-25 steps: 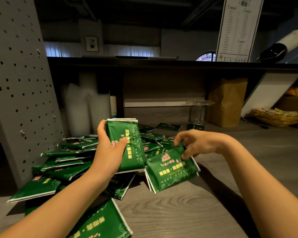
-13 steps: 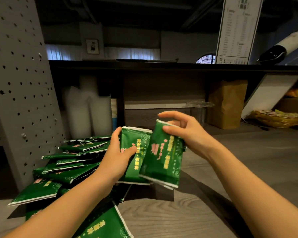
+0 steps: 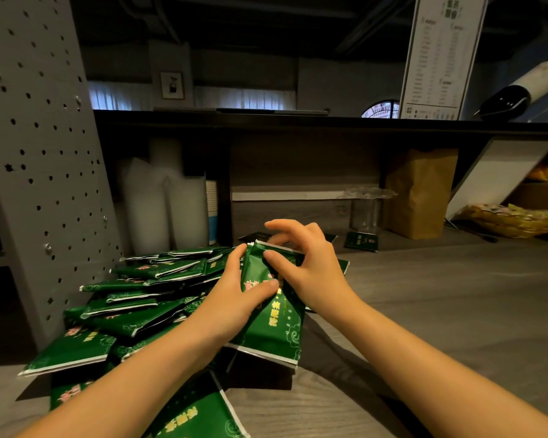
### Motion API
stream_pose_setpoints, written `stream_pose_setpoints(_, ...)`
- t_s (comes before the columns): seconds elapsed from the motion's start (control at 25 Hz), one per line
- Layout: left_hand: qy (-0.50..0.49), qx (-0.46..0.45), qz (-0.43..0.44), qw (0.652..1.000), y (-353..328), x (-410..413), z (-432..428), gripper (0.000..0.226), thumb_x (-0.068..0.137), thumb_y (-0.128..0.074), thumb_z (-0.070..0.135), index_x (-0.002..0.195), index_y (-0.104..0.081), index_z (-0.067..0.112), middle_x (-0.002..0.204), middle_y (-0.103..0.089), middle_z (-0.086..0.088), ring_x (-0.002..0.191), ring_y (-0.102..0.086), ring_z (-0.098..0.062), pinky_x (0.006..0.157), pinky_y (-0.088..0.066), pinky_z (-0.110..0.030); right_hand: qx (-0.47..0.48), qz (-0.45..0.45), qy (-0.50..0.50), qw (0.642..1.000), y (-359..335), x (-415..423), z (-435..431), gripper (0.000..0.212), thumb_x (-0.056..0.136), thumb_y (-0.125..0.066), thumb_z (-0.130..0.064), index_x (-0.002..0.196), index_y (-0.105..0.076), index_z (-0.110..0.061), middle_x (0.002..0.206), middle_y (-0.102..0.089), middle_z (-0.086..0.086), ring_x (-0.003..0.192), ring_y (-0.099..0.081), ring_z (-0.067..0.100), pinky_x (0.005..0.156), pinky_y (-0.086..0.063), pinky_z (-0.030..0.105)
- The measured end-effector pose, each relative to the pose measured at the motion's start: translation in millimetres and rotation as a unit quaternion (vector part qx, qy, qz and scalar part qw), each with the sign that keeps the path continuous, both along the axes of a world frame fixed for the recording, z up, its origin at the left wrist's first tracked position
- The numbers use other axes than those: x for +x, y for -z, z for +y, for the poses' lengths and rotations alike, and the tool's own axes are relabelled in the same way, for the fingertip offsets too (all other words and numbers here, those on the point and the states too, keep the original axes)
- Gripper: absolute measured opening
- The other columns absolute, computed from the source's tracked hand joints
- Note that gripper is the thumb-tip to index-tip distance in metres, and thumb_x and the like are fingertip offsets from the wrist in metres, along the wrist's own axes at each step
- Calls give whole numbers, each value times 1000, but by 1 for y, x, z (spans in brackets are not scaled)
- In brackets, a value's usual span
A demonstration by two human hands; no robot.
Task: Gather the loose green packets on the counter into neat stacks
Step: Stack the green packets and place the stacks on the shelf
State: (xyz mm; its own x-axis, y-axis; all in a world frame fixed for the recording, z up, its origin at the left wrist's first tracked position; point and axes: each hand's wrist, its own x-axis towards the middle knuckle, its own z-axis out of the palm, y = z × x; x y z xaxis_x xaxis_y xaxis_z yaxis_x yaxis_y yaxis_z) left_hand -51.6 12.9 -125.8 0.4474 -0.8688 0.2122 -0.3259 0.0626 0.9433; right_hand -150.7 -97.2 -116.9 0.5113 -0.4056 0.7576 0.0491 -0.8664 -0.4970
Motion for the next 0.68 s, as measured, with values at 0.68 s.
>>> stream_pose_setpoints(0.68, -92, -126, 17, 988, -7, 16, -1, 71, 93, -54, 10, 147, -12, 28, 104, -46, 26, 83, -56, 6, 59, -48, -9, 199, 419, 250, 850, 22, -8, -59, 66, 79, -61, -61, 127, -49, -17, 141, -40, 10, 134, -30, 31, 109, -29, 45)
